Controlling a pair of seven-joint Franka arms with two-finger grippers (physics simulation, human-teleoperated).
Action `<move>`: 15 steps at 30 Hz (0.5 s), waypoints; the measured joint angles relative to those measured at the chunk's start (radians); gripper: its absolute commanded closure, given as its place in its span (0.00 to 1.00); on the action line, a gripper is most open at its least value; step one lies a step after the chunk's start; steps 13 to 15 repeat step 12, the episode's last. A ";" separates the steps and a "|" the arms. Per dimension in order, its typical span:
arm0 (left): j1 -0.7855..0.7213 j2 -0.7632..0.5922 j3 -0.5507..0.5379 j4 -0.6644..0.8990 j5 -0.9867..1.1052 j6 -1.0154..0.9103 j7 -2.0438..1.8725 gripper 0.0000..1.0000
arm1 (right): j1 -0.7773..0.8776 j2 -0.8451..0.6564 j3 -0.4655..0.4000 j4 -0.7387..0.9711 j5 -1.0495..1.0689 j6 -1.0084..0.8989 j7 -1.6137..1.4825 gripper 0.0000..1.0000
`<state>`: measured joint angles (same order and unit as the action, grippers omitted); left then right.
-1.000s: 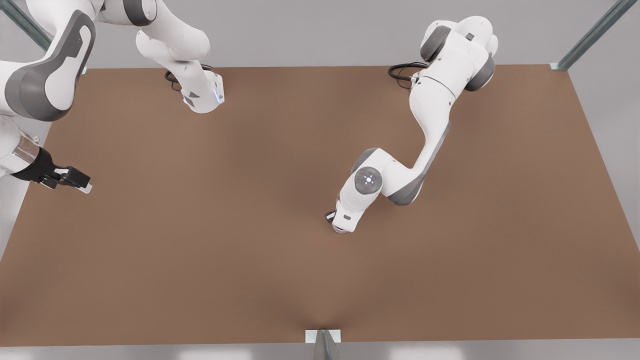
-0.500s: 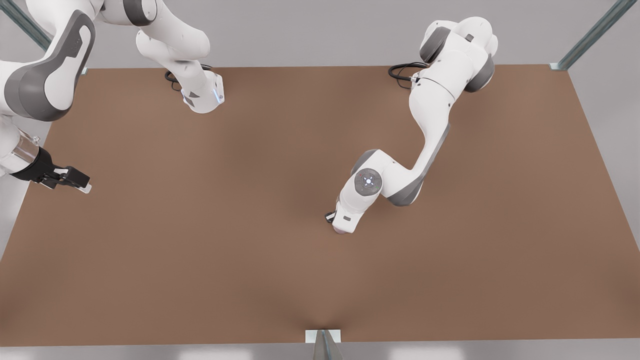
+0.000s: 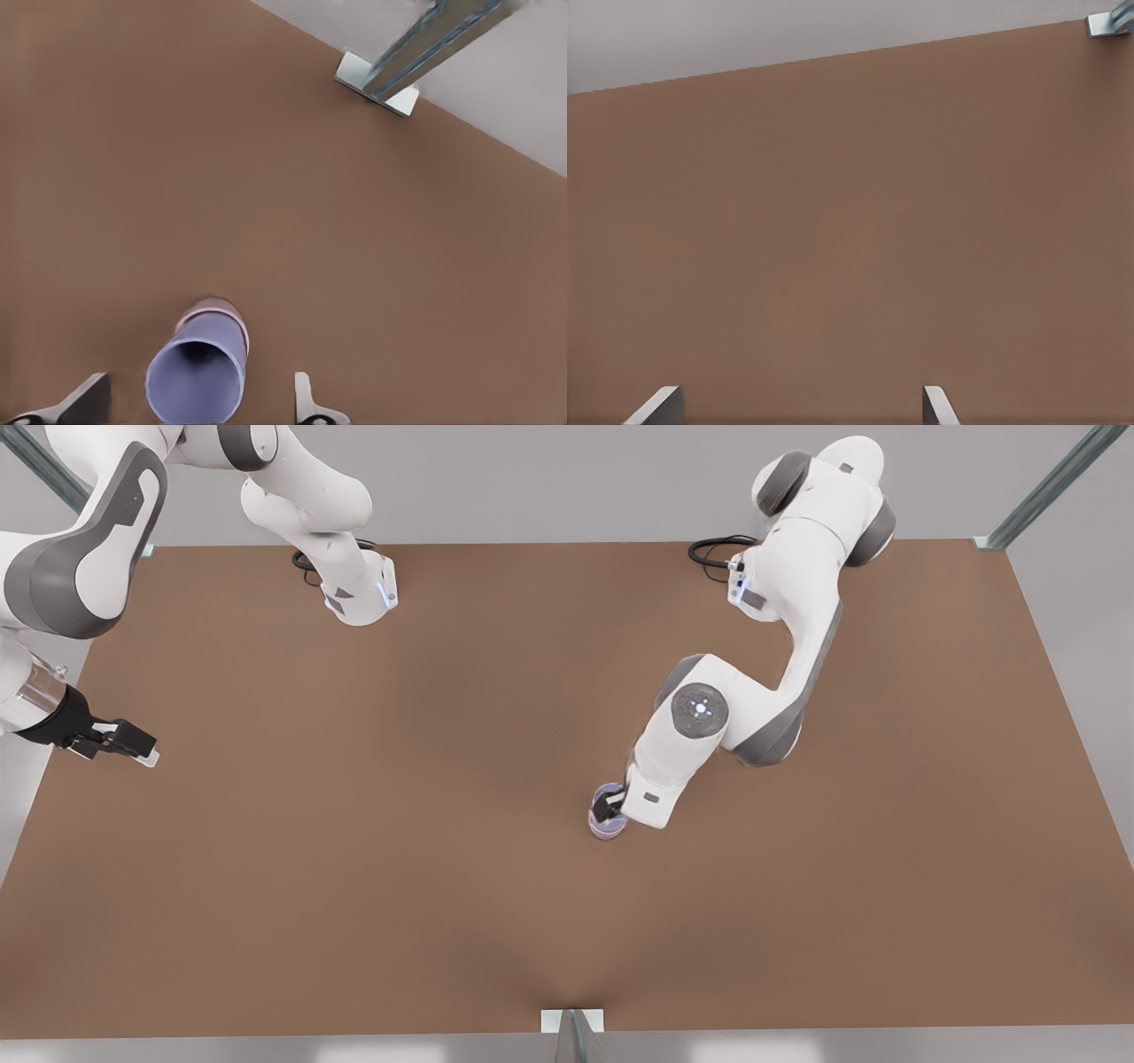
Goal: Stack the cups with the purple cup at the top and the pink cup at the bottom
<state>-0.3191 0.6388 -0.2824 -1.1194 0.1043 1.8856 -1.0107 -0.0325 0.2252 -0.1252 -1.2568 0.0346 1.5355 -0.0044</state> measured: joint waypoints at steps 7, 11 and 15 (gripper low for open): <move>0.196 -0.236 0.156 -0.061 0.002 -0.273 0.281 0.00 | -0.001 0.000 0.000 0.000 0.000 0.000 0.000 0.00; 0.269 -0.377 0.105 -0.211 0.003 -0.287 0.445 0.00 | -0.001 0.000 0.000 0.000 0.000 0.000 0.000 0.00; 0.271 -0.392 0.103 -0.231 0.003 -0.286 0.481 0.00 | -0.001 0.000 0.000 0.000 0.000 0.000 0.000 0.00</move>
